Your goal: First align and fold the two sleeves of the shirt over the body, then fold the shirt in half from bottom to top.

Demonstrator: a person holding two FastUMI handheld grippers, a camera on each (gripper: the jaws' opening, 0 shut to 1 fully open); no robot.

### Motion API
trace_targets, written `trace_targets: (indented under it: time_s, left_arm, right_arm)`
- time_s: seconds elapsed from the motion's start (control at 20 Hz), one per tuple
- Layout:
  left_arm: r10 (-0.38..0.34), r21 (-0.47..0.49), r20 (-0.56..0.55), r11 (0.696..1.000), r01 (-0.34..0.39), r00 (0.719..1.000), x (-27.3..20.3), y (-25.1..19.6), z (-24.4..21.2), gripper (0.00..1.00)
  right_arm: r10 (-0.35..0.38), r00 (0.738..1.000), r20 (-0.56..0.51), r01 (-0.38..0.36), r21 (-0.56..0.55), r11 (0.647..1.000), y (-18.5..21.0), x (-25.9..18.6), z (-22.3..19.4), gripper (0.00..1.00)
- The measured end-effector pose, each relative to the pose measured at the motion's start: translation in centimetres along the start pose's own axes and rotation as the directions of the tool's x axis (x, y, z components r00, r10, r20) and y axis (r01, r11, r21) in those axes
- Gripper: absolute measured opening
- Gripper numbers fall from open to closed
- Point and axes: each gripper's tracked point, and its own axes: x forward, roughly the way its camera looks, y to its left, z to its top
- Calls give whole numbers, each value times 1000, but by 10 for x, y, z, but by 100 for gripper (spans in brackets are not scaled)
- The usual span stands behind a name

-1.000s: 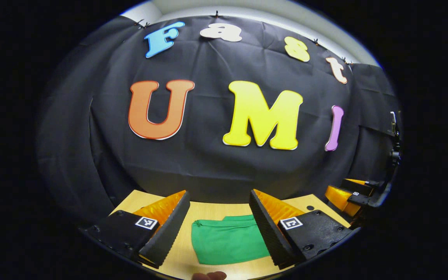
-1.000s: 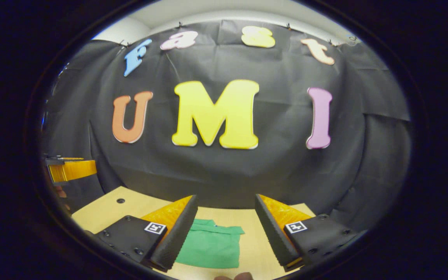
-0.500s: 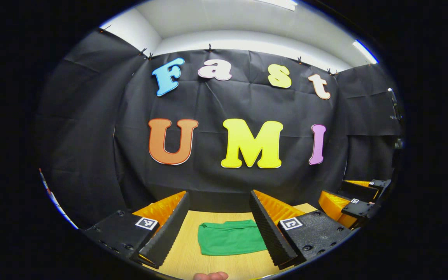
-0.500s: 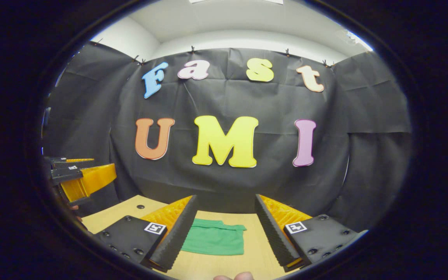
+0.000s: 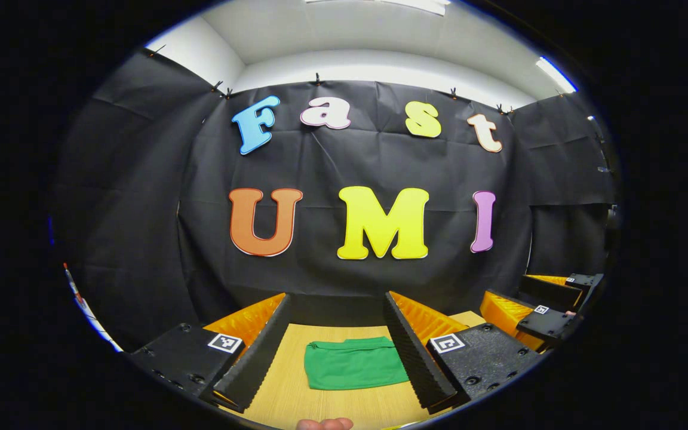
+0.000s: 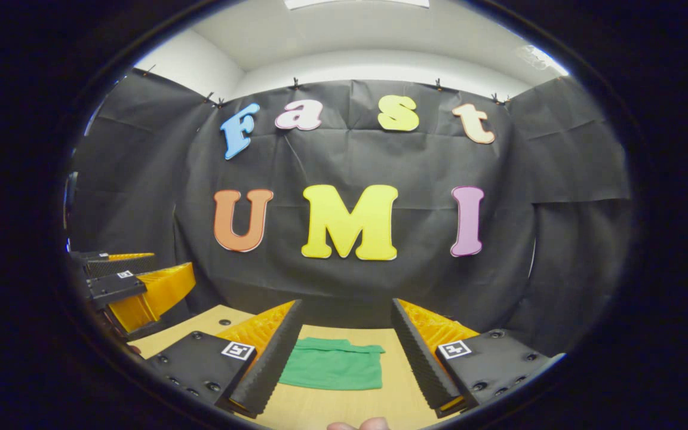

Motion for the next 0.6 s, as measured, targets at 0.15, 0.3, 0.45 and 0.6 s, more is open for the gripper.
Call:
trace_targets:
  time_s: [0.15,0.3,0.45,0.6]
  left_arm:
    - [5,-6,-13,1000,-5,1000,1,-2,-3,88]
    - [8,-12,-18,1000,-8,1000,3,-1,-3,99]
    - [15,-18,-25,1000,-16,1000,5,5,-4,98]
    - [26,-15,-26,1000,-26,999,9,11,-2,98]
  right_arm:
    - [0,1000,8,0,4,1000,-1,3,2,92]
    - [11,1000,8,-11,3,1000,3,5,2,95]
    - [25,1000,0,-25,5,1000,11,7,0,95]
    - [38,999,10,-38,-2,999,18,11,5,93]
